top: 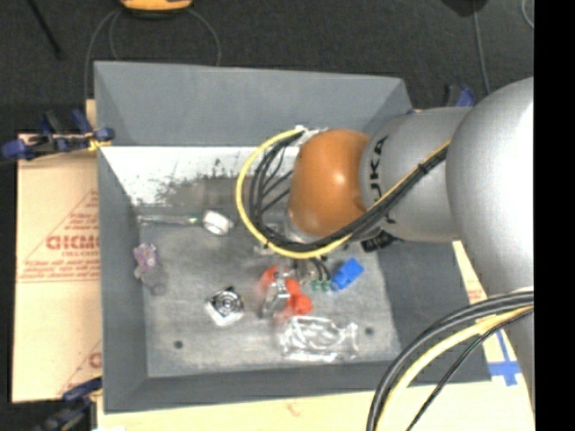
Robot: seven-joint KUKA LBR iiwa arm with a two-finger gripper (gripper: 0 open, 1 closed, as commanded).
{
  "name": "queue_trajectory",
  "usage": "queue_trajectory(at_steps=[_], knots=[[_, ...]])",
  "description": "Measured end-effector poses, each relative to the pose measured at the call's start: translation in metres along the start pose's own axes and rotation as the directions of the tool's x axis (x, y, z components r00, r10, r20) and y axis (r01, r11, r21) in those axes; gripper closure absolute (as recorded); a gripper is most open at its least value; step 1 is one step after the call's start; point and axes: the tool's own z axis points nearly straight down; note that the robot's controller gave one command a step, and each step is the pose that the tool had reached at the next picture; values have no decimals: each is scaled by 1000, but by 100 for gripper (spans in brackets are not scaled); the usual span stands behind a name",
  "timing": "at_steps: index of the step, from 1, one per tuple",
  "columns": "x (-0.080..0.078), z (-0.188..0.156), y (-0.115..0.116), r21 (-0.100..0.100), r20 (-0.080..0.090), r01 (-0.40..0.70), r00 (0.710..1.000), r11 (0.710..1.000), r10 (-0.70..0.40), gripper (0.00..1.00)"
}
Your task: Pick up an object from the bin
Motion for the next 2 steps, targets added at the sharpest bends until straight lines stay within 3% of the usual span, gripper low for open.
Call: queue_trajectory(at_steps=[1, 2], knots=[[-1, -3, 4, -5, 2, 0, 1000, 1000, 0, 100], [-1, -1, 4, -5, 2, -1, 1000, 1000, 1, 0]])
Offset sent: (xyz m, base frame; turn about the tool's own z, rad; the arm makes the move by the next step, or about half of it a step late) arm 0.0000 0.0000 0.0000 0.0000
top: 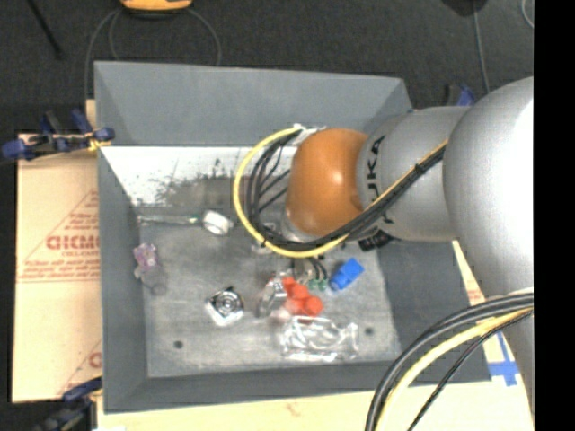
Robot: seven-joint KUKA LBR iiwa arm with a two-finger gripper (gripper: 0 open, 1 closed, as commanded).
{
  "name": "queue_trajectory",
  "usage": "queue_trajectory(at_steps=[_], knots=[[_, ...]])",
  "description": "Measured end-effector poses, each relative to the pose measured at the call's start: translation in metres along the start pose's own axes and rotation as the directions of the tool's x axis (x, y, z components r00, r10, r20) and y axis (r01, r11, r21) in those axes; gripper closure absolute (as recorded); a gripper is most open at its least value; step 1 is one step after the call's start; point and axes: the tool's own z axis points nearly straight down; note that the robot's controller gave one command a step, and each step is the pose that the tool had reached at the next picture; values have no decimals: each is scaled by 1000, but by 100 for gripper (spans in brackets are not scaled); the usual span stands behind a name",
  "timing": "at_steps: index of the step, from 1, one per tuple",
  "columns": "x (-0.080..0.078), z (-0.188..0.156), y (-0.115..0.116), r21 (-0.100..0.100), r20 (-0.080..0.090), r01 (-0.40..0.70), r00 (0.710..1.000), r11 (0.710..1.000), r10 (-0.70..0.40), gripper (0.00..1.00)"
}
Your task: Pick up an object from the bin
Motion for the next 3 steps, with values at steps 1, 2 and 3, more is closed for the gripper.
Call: queue_trajectory(at_steps=[1, 2, 3], knots=[[0, -1, 0, -1, -1, -2, 1000, 1000, 2, 100], [8, -39, -5, 5, 3, 220, 975, 975, -220, 100], [9, -38, -4, 2, 1, 218, 976, 976, -218, 0]])
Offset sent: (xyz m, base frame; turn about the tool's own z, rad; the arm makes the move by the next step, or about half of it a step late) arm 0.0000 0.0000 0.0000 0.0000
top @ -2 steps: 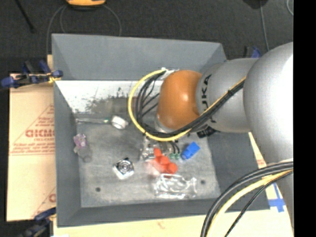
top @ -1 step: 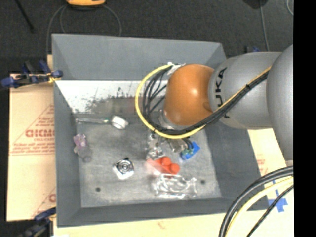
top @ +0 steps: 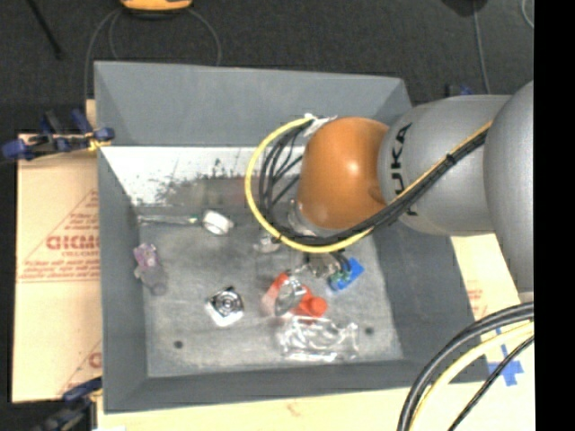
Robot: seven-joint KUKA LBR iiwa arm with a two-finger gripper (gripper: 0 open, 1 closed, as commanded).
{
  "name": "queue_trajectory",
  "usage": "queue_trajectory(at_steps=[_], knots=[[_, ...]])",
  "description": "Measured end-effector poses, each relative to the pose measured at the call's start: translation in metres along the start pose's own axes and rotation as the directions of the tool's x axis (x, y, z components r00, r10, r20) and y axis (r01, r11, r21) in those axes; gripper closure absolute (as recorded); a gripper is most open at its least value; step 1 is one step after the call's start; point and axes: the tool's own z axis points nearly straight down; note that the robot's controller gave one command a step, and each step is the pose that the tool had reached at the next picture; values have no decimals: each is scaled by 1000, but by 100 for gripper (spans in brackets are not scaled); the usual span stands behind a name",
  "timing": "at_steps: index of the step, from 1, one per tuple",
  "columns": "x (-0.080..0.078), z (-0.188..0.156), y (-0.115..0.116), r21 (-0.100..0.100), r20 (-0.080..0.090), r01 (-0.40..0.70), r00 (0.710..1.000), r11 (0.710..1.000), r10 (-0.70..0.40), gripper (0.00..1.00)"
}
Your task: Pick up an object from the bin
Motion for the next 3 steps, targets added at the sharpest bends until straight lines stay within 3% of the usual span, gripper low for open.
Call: queue_trajectory(at_steps=[1, 2, 3], knots=[[15, 38, -34, 1, 5, 31, 999, 1000, -31, 0], [15, 37, -35, 0, 0, 27, 1000, 1000, -27, 100], [19, -111, -44, 5, 6, 47, 999, 999, -47, 100]])
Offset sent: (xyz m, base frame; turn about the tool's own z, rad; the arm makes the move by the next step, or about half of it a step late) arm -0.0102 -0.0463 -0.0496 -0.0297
